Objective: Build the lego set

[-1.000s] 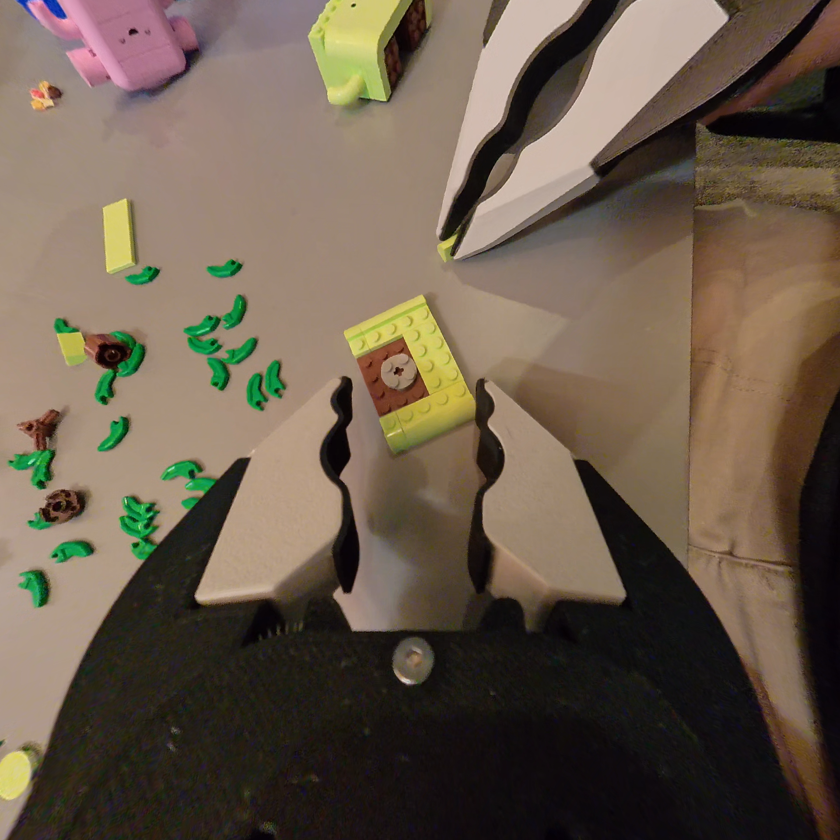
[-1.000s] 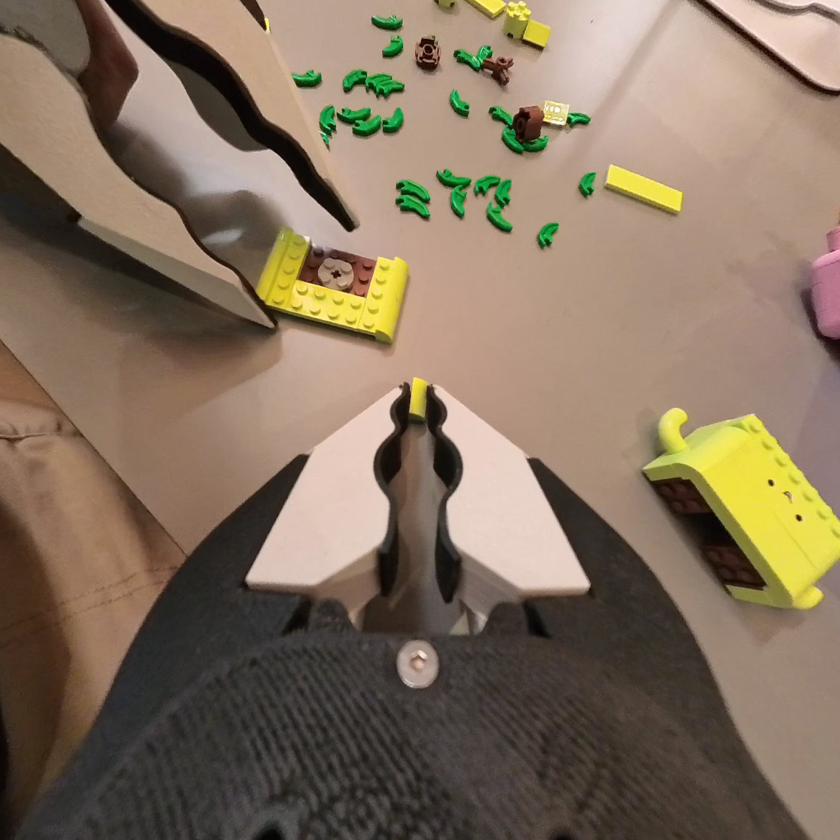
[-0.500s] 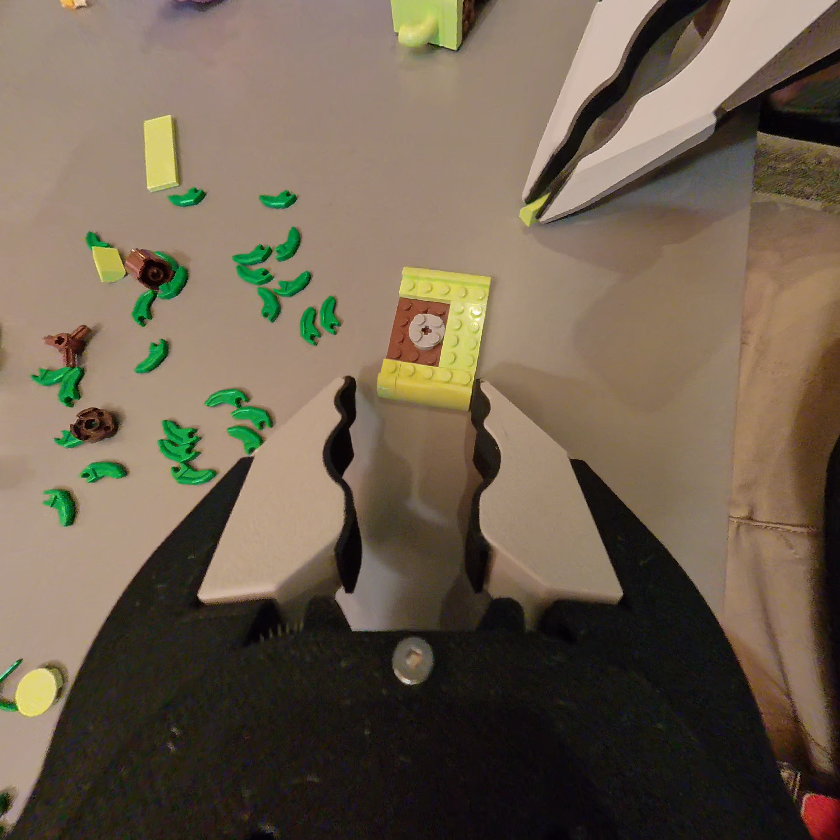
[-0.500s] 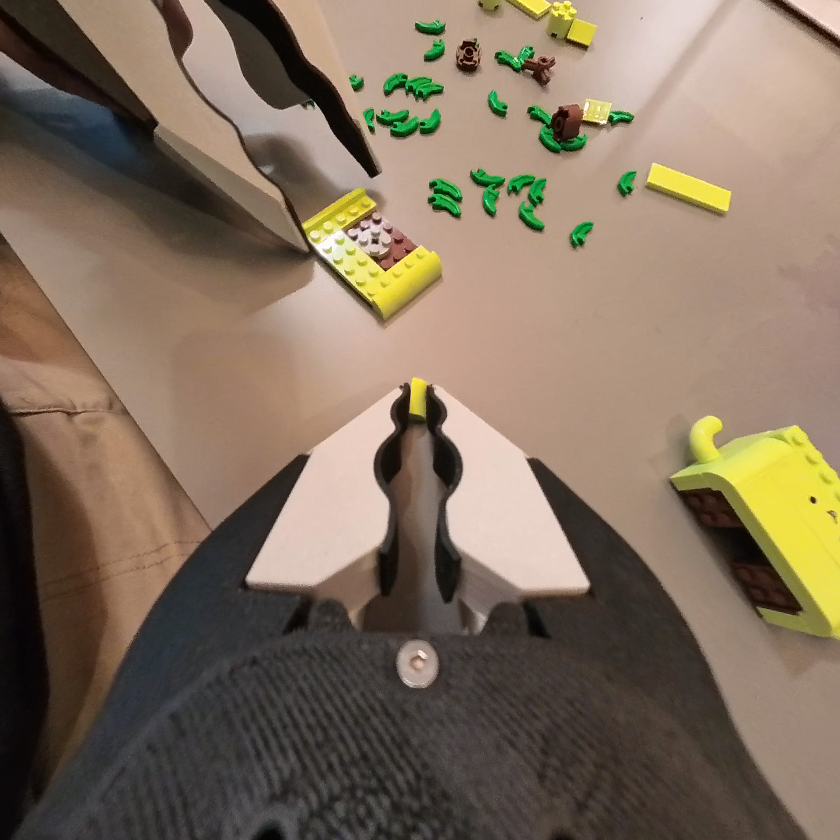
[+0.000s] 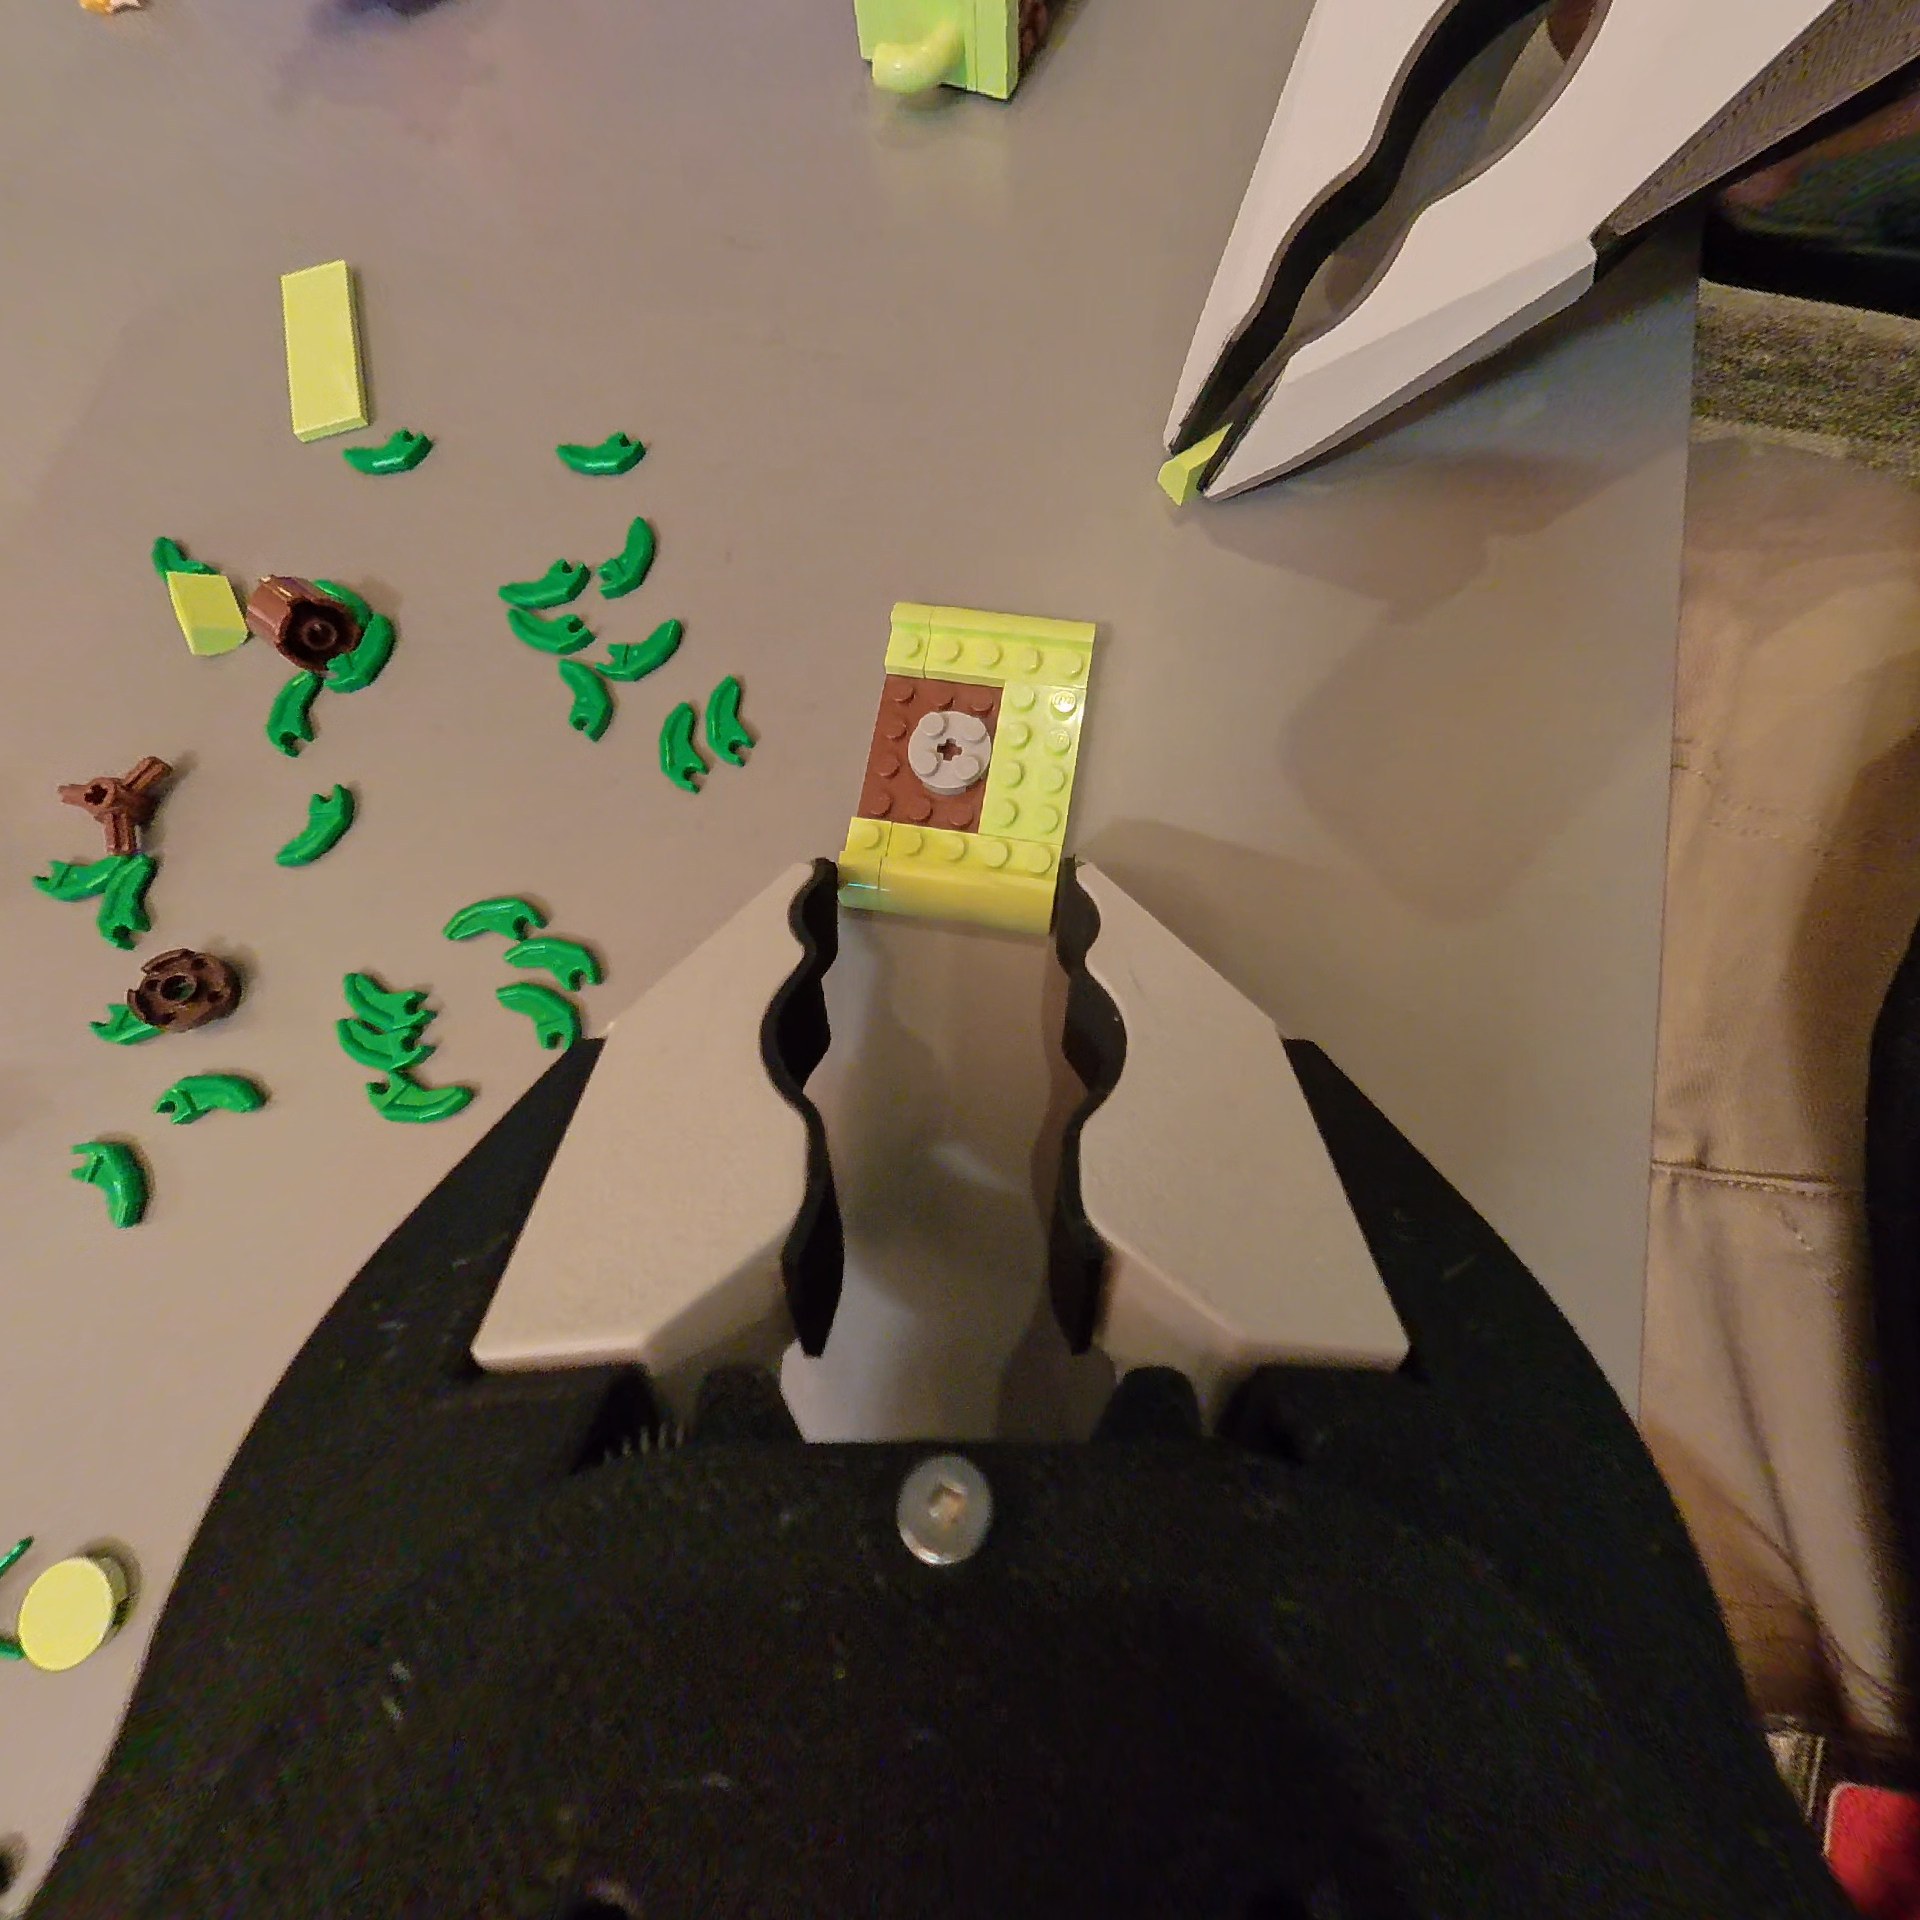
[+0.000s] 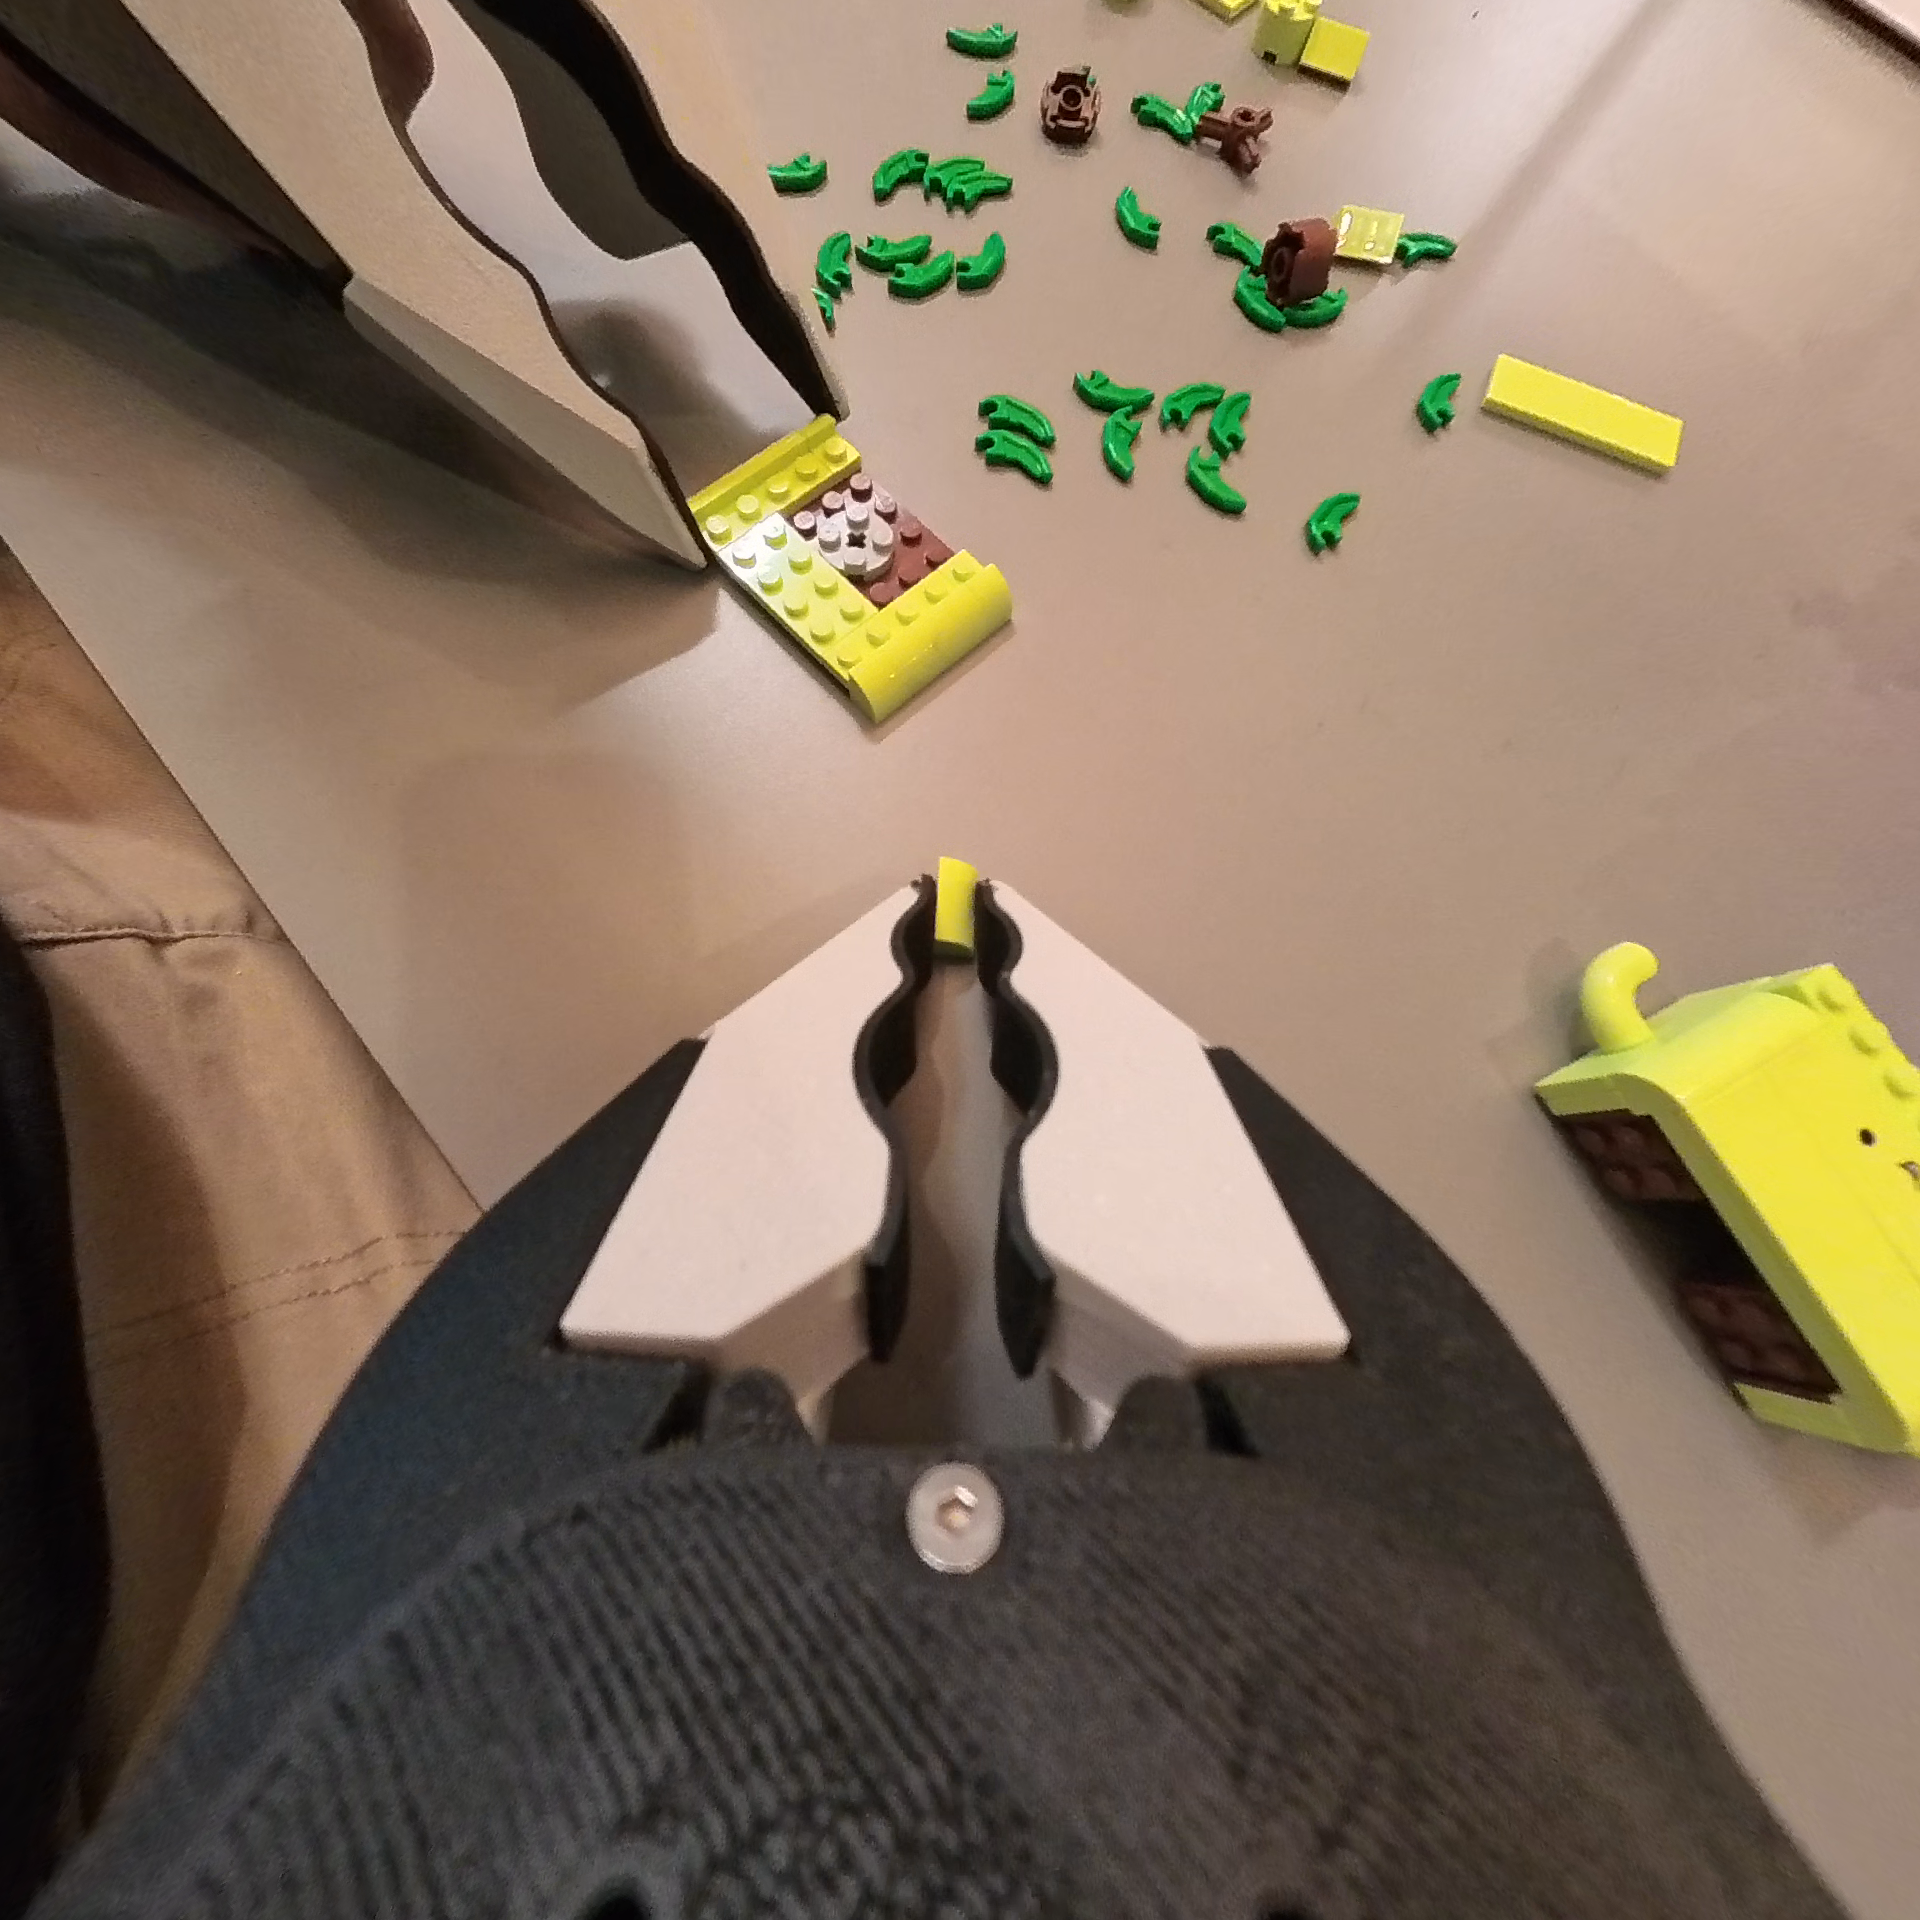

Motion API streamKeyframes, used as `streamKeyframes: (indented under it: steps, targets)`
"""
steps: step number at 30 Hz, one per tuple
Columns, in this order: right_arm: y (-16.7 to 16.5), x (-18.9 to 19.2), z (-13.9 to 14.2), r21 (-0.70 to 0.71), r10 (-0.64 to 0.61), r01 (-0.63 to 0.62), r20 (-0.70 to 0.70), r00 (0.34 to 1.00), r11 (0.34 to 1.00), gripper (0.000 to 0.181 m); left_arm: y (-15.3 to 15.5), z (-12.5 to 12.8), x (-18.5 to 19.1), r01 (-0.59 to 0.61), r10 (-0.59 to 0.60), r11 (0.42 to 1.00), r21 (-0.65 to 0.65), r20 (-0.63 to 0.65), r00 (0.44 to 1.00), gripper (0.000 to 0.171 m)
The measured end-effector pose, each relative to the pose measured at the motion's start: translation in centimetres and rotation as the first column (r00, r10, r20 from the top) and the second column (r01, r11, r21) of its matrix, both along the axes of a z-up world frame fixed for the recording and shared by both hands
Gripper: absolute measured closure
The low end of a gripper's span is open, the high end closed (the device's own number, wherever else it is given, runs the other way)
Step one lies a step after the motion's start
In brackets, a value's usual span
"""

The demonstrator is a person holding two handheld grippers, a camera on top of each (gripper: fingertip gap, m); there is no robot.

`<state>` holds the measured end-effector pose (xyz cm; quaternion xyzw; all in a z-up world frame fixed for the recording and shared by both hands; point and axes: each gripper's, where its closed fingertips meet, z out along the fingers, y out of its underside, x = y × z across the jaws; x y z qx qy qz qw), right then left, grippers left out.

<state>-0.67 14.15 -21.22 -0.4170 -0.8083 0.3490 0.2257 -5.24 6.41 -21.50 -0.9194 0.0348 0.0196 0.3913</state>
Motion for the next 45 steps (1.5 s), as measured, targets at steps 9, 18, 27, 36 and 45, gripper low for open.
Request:
streamKeyframes:
  steps: [9, 18, 27, 36, 45]
  targets:
    - [0.0, 0.0, 0.0, -0.028, 0.0, 0.0, 0.02, 1.0, 1.0, 0.175, 0.0, 0.0, 0.1, 0.008, -0.008, 1.0, -0.001, -0.001, 1.0, 0.129]
    - [0.0, 0.0, -0.1, -0.044, 0.001, 0.001, 0.031, 1.0, 0.999, 0.175, 0.0, 0.0, 0.3, 0.019, -0.019, 1.0, -0.001, 0.002, 1.0, 0.13]
    - [0.0, 0.0, -0.1, -0.035, 0.0, 0.001, 0.025, 1.0, 0.999, 0.175, 0.0, 0.0, 0.4, 0.03, -0.03, 1.0, -0.001, 0.003, 1.0, 0.129]
    - [0.0, 0.0, -0.1, -0.034, 0.0, 0.0, 0.024, 1.0, 0.999, 0.175, -0.1, 0.0, 1.4, 0.094, -0.094, 0.996, -0.001, 0.005, 0.996, 0.13]
    - [0.0, 0.0, -0.1, -0.031, 0.0, 0.0, 0.021, 1.0, 1.0, 0.175, -0.3, -0.1, 2.7, 0.181, -0.181, 0.984, -0.002, -0.008, 0.983, 0.129]
